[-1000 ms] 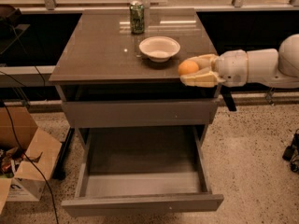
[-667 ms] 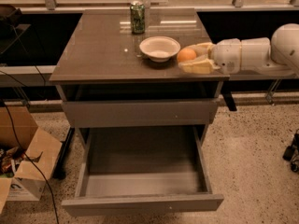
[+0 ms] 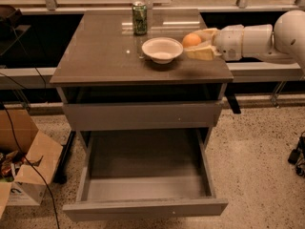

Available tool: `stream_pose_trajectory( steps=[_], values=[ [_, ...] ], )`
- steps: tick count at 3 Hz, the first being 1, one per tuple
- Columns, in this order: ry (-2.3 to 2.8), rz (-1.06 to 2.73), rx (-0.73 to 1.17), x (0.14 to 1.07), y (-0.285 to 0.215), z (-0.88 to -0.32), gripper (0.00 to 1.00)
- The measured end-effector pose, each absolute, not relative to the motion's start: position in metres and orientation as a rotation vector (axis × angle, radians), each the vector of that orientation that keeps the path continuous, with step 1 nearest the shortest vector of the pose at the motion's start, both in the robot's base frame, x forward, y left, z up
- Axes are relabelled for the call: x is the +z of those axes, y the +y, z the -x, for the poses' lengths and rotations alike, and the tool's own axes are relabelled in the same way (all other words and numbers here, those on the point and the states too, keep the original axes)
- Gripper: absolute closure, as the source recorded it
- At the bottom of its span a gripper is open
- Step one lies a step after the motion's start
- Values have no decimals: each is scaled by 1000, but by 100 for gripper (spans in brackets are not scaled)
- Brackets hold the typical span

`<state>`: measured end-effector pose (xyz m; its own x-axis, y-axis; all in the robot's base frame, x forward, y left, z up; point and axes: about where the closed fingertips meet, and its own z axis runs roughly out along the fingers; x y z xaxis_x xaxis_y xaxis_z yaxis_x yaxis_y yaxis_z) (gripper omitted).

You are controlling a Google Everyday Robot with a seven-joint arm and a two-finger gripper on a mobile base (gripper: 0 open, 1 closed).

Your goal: Pick orange from middle drawer and place on counter

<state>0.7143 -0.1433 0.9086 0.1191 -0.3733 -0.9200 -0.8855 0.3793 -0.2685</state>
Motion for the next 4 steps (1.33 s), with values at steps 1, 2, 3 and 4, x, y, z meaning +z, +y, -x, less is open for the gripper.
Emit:
stream_pose_trajectory(
  steps=[1,2,3,4],
  values=[
    [1540,1176,493,893,-156,-704,100],
    [1590,1173,469,872,-164,-695,84],
    [1617,1168,458,859,-166,-694,60],
    [1597,1116,476,862,-170,-697,38]
  ],
)
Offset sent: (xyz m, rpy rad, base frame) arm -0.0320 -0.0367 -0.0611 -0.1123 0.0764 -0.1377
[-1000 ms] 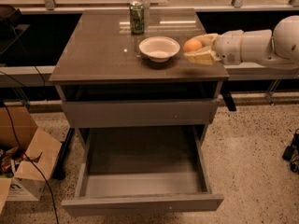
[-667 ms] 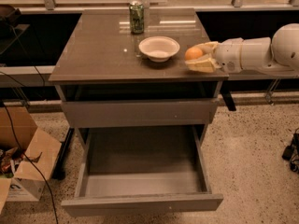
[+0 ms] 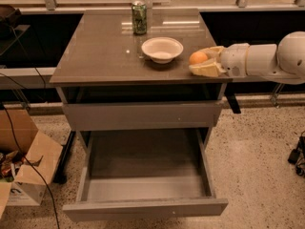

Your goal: Pick orange from middle drawer and place on counter

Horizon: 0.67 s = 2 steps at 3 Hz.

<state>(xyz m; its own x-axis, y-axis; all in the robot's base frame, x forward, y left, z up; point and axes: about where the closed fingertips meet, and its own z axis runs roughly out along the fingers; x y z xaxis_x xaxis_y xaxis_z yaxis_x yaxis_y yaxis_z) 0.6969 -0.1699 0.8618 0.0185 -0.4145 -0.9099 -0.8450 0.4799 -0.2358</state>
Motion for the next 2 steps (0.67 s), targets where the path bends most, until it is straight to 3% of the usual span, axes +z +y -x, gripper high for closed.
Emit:
stream_pose_trajectory(
  steps=[1,2],
  values=[
    [1581,1084,494,867,-171,-703,14],
    [1579,1077,534,867,-168,-716,0]
  ],
)
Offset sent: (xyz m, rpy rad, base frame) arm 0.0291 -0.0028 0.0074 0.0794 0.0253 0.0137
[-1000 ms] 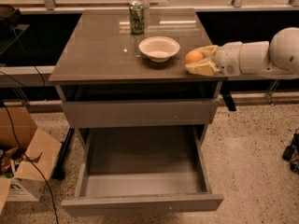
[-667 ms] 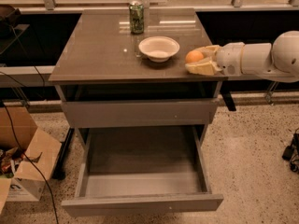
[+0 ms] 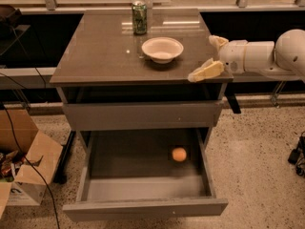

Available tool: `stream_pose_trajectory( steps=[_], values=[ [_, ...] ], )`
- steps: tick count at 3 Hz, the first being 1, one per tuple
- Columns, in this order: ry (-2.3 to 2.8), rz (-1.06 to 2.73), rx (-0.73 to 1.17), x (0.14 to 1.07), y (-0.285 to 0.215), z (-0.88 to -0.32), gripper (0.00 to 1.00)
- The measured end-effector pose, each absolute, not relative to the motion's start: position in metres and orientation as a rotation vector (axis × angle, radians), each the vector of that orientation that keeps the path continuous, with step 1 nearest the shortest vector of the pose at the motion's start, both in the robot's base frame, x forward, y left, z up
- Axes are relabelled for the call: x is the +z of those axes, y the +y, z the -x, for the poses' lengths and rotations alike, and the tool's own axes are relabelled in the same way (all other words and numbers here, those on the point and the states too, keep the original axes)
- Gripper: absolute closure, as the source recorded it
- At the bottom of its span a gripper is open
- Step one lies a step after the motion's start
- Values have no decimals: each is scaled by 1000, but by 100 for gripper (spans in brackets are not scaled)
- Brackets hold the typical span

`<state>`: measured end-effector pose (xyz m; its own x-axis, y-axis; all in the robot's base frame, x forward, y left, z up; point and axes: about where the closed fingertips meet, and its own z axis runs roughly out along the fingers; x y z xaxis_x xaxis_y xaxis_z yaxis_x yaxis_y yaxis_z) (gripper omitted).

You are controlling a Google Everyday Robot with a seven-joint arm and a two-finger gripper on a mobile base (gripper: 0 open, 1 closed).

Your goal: Pick orange from middle drawer and place on counter

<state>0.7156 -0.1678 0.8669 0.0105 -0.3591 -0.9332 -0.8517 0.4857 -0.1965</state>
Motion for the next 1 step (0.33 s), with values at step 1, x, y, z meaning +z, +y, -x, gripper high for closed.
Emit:
stream_pose_trajectory(
  steps=[1],
  values=[
    [1579,1077,534,867,-168,-716,0]
  ],
)
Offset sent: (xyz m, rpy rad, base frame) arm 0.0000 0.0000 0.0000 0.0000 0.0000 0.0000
